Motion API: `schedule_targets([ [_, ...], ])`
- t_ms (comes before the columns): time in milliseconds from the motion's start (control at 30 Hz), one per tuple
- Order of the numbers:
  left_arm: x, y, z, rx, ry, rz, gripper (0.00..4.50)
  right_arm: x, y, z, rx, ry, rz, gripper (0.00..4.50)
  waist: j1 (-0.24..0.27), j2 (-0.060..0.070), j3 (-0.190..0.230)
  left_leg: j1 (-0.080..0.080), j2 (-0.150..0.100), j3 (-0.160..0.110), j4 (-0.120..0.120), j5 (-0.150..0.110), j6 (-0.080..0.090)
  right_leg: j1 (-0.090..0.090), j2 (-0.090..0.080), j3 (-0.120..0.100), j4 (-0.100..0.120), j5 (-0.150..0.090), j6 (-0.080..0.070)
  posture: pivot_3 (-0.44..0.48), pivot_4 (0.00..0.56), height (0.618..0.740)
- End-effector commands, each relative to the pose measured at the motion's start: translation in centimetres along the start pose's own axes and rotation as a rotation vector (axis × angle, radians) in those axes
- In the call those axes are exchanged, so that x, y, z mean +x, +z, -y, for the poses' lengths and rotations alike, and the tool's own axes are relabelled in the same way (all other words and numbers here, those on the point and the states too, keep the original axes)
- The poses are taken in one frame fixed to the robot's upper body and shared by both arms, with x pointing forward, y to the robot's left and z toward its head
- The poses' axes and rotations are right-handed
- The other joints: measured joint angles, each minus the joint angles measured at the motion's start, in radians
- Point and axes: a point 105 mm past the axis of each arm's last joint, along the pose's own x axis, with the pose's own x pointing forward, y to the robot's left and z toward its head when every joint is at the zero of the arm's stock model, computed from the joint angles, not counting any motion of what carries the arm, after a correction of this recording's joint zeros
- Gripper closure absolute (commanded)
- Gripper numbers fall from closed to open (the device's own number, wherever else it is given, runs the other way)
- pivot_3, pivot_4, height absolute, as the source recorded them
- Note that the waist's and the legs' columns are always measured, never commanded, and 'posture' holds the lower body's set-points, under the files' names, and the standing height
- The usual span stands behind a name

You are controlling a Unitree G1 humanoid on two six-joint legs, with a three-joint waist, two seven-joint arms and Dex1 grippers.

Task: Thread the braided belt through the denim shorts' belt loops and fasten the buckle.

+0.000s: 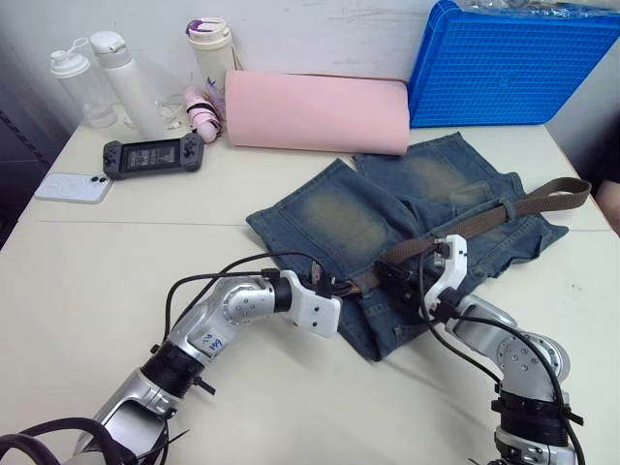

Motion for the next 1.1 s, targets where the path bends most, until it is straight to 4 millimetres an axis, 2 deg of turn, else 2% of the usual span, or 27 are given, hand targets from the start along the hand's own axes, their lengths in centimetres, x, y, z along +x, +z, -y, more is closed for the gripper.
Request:
schedule_targets([
  [33, 0.1, -0.3, 0.4, 0.029, 0.007, -0.017, 4.46, -0.8, 0.1, -0.6, 0.021, 0.038, -0.004, 4.5, 0.001, 0.0, 0.0, 0.0, 0.0, 0.0, 0.0, 0.0, 0.0, 0.0, 0.0, 0.0, 0.0, 0.0, 0.0, 0.0, 0.15, 0.74],
  [67, 0.0, -0.3, 0.3, 0.037, 0.01, -0.022, 4.5, -1.2, 1.0, -0.5, -0.008, 0.024, 0.033, 3.67, 0.001, 0.0, 0.0, 0.0, 0.0, 0.0, 0.0, 0.0, 0.0, 0.0, 0.0, 0.0, 0.0, 0.0, 0.0, 0.0, 0.15, 0.74],
  [100, 0.0, -0.4, 0.3, 0.043, 0.013, -0.026, 4.5, -1.6, 1.8, -0.5, -0.025, 0.024, 0.063, 3.41, 0.002, 0.0, 0.0, 0.0, 0.0, 0.0, 0.0, 0.0, 0.0, 0.0, 0.0, 0.0, 0.0, 0.0, 0.0, 0.0, 0.15, 0.74],
  [200, -0.3, -0.5, 0.4, 0.053, 0.012, -0.036, 4.5, -3.3, 3.1, -1.2, -0.141, 0.062, 0.06, 2.02, 0.002, 0.001, 0.001, -0.001, -0.001, 0.0, 0.0, 0.0, 0.001, -0.001, -0.002, 0.0, 0.0, 0.0, 0.0, 0.0, 0.15, 0.74],
  [300, -0.9, -0.7, 0.4, 0.087, -0.013, -0.053, 4.5, -5.4, 4.7, 0.1, -0.329, -0.011, 0.018, 0.58, 0.004, 0.001, 0.001, -0.001, -0.002, 0.0, 0.0, 0.0, 0.001, 0.0, -0.002, 0.0, -0.001, 0.0, 0.0, 0.0, 0.15, 0.74],
  [333, -1.1, -0.8, 0.3, 0.1, -0.022, -0.062, 4.5, -6.0, 5.4, 1.1, -0.393, -0.057, 0.004, 0.18, 0.004, 0.001, 0.001, -0.001, -0.001, 0.0, 0.0, 0.0, 0.001, 0.0, -0.001, 0.0, -0.001, 0.0, 0.0, 0.0, 0.15, 0.74],
  [400, -1.5, -1.0, -0.2, 0.119, -0.026, -0.082, 4.5, -6.7, 6.3, 2.6, -0.475, -0.128, -0.02, 0.27, 0.003, 0.001, 0.001, -0.001, -0.001, 0.001, 0.0, 0.0, 0.001, 0.0, -0.001, -0.001, -0.002, 0.0, 0.0, 0.0, 0.15, 0.74],
  [433, -2.0, -1.3, -0.6, 0.103, -0.016, -0.095, 4.5, -6.6, 6.5, 3.6, -0.515, -0.167, -0.041, 0.47, 0.001, 0.001, 0.001, -0.001, -0.001, 0.001, 0.0, 0.0, 0.001, 0.0, -0.001, -0.001, -0.002, 0.0, 0.0, 0.0, 0.15, 0.74],
  [500, -2.7, -1.6, -0.9, 0.081, -0.006, -0.115, 4.5, -6.4, 6.6, 4.9, -0.579, -0.211, -0.081, 1.24, -0.003, 0.001, 0.001, -0.001, 0.0, 0.003, 0.0, 0.0, 0.001, 0.0, -0.001, -0.001, -0.004, 0.0, 0.0, 0.0, 0.15, 0.74],
  [567, -3.6, -2.1, -1.2, 0.037, 0.006, -0.141, 4.5, -6.0, 6.0, 6.2, -0.672, -0.248, -0.149, 2.21, -0.005, 0.001, 0.001, -0.001, 0.0, 0.004, 0.0, 0.0, 0.001, 0.0, -0.001, -0.001, -0.004, 0.0, 0.0, 0.0, 0.15, 0.74],
  [667, -6.5, -2.5, -1.0, -0.091, 0.012, -0.172, 4.5, -5.1, 4.6, 8.3, -0.741, -0.295, -0.261, 3.2, -0.01, 0.0, 0.001, 0.0, 0.001, 0.004, 0.0, 0.0, 0.001, 0.0, 0.0, -0.001, -0.003, 0.0, 0.0, 0.0, 0.15, 0.74],
  [767, -9.8, -3.4, -0.4, -0.176, 0.012, -0.243, 4.5, -4.4, 4.0, 9.2, -0.74, -0.3, -0.304, 4.46, -0.026, -0.003, -0.001, 0.001, 0.003, 0.003, 0.0, 0.0, 0.001, 0.001, 0.001, -0.001, -0.004, 0.0, 0.0, 0.0, 0.15, 0.74],
  [900, -15.7, -6.0, 1.2, -0.285, 0.026, -0.434, 4.5, -3.8, 3.8, 9.3, -0.745, -0.275, -0.341, 4.46, -0.029, -0.007, -0.003, 0.003, 0.004, 0.003, 0.001, 0.0, 0.0, 0.003, 0.0, -0.001, -0.008, 0.001, -0.001, 0.0, 0.15, 0.74],
  [1000, -20.3, -7.0, 3.2, -0.424, 0.07, -0.55, 4.5, -3.2, 3.5, 9.0, -0.746, -0.241, -0.365, 4.46, -0.029, -0.008, -0.004, 0.004, 0.007, 0.002, 0.001, -0.002, -0.002, 0.003, 0.0, 0.001, -0.01, 0.002, -0.004, 0.0, 0.15, 0.74],
  [1067, -22.2, -7.2, 4.2, -0.498, 0.091, -0.592, 4.5, -2.9, 3.5, 8.9, -0.75, -0.225, -0.375, 4.46, -0.031, -0.009, -0.005, 0.004, 0.01, 0.002, 0.001, -0.003, -0.004, 0.002, 0.001, 0.001, -0.012, 0.002, -0.006, 0.0, 0.15, 0.74],
  [1100, -23.0, -7.2, 5.0, -0.588, 0.118, -0.596, 4.5, -2.8, 3.5, 8.7, -0.75, -0.215, -0.378, 4.46, -0.028, -0.01, -0.006, 0.004, 0.011, 0.003, 0.001, -0.003, -0.005, 0.003, 0.002, 0.0, -0.012, 0.003, -0.007, 0.0, 0.15, 0.74],
])
